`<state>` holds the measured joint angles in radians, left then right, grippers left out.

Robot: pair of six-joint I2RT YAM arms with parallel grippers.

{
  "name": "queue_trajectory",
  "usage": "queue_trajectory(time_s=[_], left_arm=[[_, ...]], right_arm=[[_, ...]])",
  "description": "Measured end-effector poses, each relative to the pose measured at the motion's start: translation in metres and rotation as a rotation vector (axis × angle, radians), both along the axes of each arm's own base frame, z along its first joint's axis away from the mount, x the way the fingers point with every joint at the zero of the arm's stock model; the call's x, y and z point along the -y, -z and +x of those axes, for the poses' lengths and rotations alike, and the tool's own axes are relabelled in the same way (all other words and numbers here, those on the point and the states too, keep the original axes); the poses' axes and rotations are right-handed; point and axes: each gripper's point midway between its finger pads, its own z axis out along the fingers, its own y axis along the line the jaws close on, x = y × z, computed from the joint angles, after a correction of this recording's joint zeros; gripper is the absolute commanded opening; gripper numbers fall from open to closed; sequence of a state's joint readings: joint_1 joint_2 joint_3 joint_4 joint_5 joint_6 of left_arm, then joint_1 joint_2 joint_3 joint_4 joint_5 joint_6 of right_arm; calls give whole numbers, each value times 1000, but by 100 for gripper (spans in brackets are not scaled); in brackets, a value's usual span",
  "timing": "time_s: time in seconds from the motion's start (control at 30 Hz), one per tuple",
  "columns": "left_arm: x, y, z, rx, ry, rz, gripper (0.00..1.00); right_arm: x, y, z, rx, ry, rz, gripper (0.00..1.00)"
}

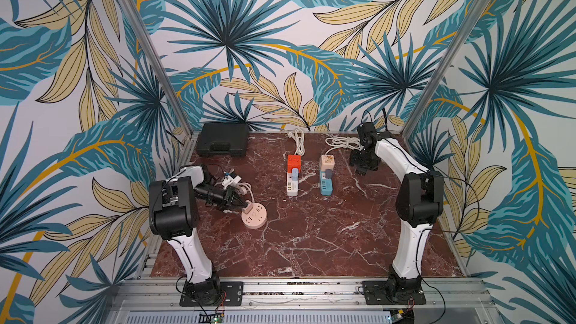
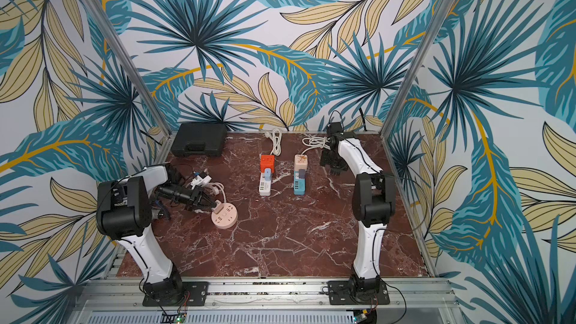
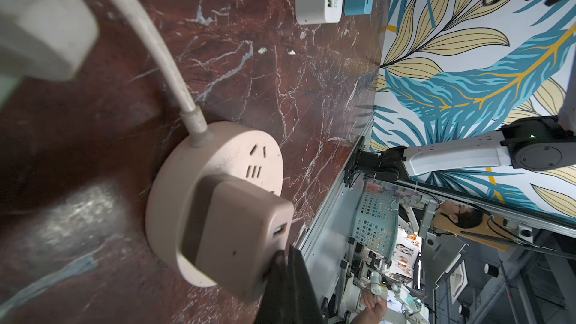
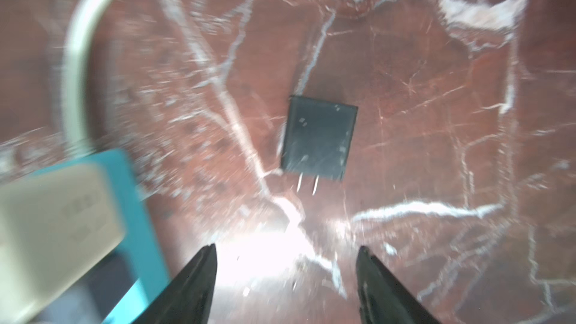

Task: Pull the plug off the socket
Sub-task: Place the plug at the center of the board, then remove the plug from the socket.

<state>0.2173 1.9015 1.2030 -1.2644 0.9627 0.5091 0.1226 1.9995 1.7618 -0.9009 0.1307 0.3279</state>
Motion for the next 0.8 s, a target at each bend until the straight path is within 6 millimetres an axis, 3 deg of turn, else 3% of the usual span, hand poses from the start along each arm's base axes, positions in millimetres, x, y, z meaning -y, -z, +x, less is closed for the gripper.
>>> queue_trajectory(time_s=[0.17,0.37,0.53,0.67,0.8], left_arm=[[-4,-8,0,85,37,58,7],[-8,-47,-4,258,57,123,25],[-17,-78,-10,349,15,151,44],[-34,-89,-9,378,-63,168,48],[-61,-83,-7,371,-181,198,49]], right_arm=[[-56,-52,-24,142,-131,59,73],[-152,-85,-55,254,-382,131,74],[-236,-88,-85,274,-608,156,74],[-306,-82,-105,280,-775,163,74],[-373,-61,-127,264,-916,157,75]])
